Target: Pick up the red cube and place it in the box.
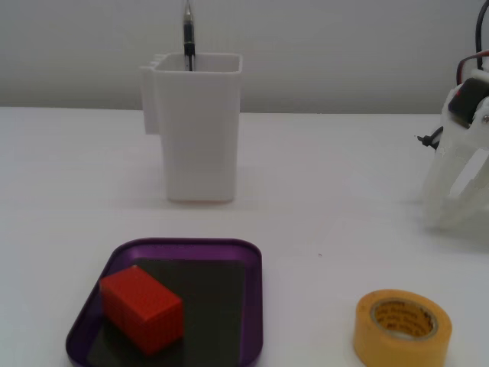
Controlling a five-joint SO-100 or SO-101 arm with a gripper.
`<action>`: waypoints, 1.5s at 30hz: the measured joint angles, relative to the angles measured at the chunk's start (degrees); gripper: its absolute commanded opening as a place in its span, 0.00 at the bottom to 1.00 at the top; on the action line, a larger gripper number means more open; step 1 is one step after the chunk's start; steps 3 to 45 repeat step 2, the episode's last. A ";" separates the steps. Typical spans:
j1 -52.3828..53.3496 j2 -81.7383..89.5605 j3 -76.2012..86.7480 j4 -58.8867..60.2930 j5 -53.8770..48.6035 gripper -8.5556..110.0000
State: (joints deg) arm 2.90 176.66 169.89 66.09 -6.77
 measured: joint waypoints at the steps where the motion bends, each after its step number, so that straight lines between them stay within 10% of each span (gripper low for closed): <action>1: 0.00 0.00 0.00 0.00 0.00 0.07; 45: 0.00 0.00 0.00 0.00 0.00 0.07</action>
